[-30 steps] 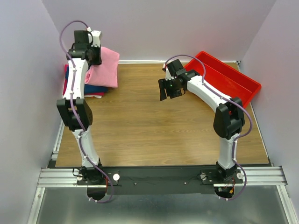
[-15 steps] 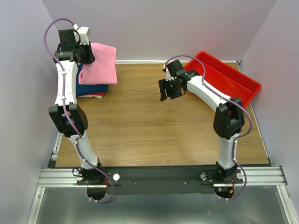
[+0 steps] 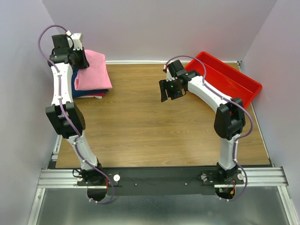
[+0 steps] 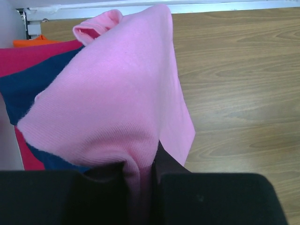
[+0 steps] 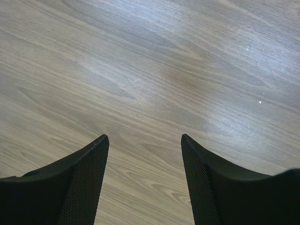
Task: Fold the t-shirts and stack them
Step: Neatly place the folded tshirt to the corner
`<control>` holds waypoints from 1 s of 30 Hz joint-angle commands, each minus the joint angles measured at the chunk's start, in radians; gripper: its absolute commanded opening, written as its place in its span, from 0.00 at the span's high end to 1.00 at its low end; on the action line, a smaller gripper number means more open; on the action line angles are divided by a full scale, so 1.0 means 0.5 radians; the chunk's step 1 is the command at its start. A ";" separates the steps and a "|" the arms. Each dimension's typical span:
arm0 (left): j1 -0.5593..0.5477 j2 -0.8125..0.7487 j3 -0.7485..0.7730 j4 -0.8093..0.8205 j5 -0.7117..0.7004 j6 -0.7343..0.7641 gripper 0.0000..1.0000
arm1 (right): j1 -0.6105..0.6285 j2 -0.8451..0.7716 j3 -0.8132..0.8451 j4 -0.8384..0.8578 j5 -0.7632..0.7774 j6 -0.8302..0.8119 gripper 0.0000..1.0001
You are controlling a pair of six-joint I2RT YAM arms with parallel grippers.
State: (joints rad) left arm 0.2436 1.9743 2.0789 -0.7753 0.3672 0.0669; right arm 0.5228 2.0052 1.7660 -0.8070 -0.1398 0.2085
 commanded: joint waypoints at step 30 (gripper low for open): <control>-0.033 -0.205 -0.187 0.274 -0.609 -0.226 0.04 | 0.016 -0.096 -0.010 0.031 0.178 0.098 0.24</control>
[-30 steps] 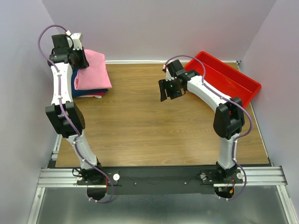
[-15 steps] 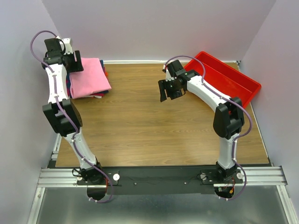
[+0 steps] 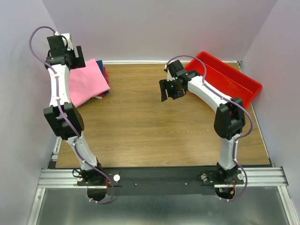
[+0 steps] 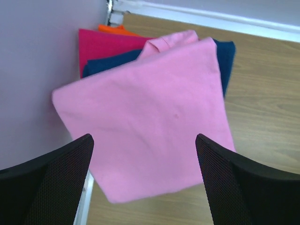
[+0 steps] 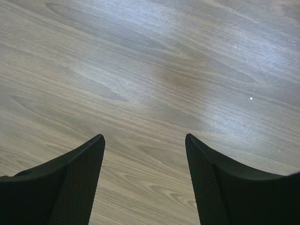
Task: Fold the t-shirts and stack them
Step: Neatly place the folded tshirt to the corner, then reset both grippers
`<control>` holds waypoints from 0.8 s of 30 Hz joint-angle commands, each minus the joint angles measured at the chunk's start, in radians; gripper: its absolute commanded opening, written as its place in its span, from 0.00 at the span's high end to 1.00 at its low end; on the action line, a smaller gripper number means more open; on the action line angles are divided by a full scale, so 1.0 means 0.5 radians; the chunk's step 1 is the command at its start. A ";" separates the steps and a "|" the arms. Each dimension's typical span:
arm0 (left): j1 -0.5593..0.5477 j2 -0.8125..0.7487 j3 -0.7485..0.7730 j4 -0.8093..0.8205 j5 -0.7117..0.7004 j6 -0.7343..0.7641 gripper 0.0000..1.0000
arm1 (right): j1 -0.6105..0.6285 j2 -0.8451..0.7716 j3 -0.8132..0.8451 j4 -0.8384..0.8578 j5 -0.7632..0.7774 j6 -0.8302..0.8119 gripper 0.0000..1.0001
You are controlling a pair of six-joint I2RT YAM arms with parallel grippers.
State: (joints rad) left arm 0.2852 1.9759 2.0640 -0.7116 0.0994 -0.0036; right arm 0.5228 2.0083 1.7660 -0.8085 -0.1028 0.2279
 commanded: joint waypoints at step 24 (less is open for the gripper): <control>-1.156 -1.899 -2.115 1.301 -0.450 -0.683 0.03 | 0.001 -0.972 -0.847 0.739 0.978 0.339 0.23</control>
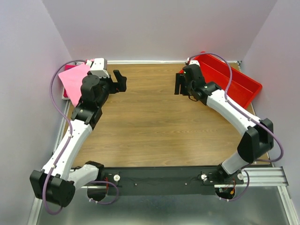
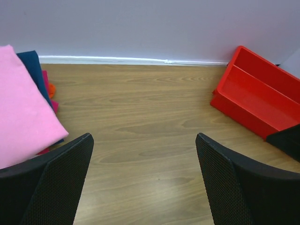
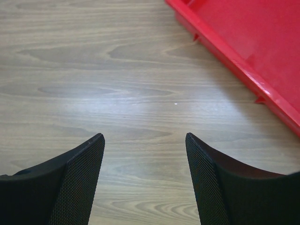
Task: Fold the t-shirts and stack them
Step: Reset both grippers
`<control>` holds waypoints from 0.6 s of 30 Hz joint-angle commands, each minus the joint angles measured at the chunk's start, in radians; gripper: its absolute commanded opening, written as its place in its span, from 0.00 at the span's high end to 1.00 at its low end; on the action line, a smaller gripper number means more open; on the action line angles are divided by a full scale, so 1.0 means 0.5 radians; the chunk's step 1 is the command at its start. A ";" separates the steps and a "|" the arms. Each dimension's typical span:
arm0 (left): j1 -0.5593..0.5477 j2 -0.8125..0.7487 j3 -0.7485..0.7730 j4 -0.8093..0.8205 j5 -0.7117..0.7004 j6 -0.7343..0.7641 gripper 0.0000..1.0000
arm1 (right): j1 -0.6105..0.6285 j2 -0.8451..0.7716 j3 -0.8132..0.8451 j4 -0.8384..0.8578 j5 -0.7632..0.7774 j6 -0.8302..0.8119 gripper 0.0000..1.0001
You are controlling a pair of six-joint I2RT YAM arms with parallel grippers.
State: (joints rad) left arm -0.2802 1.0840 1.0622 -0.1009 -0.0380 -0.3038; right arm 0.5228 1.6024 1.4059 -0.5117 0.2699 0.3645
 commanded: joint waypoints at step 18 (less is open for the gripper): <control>-0.032 -0.309 -0.179 0.042 -0.151 0.086 0.03 | 0.001 -0.805 -0.725 0.214 0.424 0.213 0.23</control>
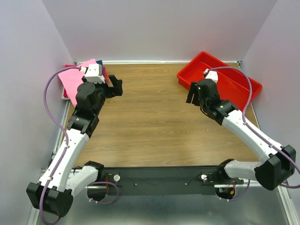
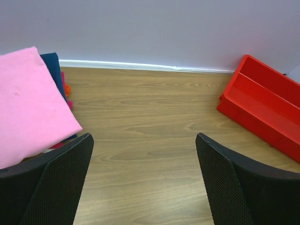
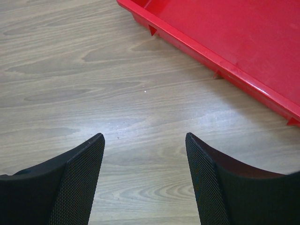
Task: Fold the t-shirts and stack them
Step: Reset both grippers
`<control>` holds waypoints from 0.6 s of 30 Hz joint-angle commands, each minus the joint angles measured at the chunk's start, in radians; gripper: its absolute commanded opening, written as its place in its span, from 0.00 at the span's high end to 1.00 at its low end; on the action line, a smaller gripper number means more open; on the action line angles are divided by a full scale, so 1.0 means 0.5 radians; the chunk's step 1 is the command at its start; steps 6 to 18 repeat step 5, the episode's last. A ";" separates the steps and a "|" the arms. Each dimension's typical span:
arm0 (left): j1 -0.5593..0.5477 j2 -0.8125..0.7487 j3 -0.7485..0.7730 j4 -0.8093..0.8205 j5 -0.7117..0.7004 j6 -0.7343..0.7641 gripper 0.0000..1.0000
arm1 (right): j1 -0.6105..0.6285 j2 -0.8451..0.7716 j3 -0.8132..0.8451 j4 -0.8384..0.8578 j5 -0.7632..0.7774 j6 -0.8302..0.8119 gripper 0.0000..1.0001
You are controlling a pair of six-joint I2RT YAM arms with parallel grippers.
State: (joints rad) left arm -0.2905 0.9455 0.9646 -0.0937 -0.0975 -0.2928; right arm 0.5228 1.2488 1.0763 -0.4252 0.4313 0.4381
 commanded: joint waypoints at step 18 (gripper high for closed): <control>-0.011 -0.032 0.028 0.025 -0.041 0.067 0.03 | 0.001 -0.154 -0.112 0.043 0.101 0.044 0.23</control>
